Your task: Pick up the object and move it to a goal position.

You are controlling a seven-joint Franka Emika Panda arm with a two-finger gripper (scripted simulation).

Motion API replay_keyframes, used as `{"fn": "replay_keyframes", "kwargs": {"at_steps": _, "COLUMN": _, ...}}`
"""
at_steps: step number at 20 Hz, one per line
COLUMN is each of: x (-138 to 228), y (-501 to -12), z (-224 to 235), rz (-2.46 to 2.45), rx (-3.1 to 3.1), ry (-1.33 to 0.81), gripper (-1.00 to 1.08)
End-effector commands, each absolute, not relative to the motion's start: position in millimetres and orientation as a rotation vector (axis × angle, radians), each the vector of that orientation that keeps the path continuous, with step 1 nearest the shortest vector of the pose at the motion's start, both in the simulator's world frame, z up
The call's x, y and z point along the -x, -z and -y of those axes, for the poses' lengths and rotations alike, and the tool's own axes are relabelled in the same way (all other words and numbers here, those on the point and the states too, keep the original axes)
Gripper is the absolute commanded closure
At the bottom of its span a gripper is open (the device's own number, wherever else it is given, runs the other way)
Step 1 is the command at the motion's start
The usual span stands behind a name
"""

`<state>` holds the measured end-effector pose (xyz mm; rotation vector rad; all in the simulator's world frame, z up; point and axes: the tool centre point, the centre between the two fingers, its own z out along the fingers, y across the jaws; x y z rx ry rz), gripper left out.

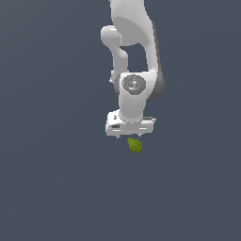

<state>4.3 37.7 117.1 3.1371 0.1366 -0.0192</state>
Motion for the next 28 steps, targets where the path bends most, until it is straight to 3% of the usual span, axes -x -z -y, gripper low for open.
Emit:
{"fn": "replay_keyframes", "kwargs": {"at_steps": 1, "x": -4.1, "y": -104.8, "z": -55.5, "rz": -0.197, "rx": -3.134, "ry": 0.01, "gripper": -0.92}}
{"fn": "replay_keyframes", "kwargs": {"at_steps": 7, "x": -2.7, "y": -91.2, "z": -75.4, "rz": -0.264, "rx": -3.13, "ry": 0.0, "gripper": -0.92}}
{"fn": "replay_keyframes", "kwargs": {"at_steps": 26, "x": -2.5, "y": -40.8, "z": -75.7, "rz": -0.266, "rx": -3.13, "ry": 0.0, "gripper": -0.92}}
{"fn": "replay_keyframes", "kwargs": {"at_steps": 27, "x": -2.5, "y": -40.8, "z": -75.7, "rz": -0.266, "rx": -3.13, "ry": 0.0, "gripper": 1.08}}
{"fn": "replay_keyframes", "kwargs": {"at_steps": 28, "x": -2.5, "y": -40.8, "z": -75.7, "rz": -0.266, "rx": -3.13, "ry": 0.0, "gripper": 1.08}}
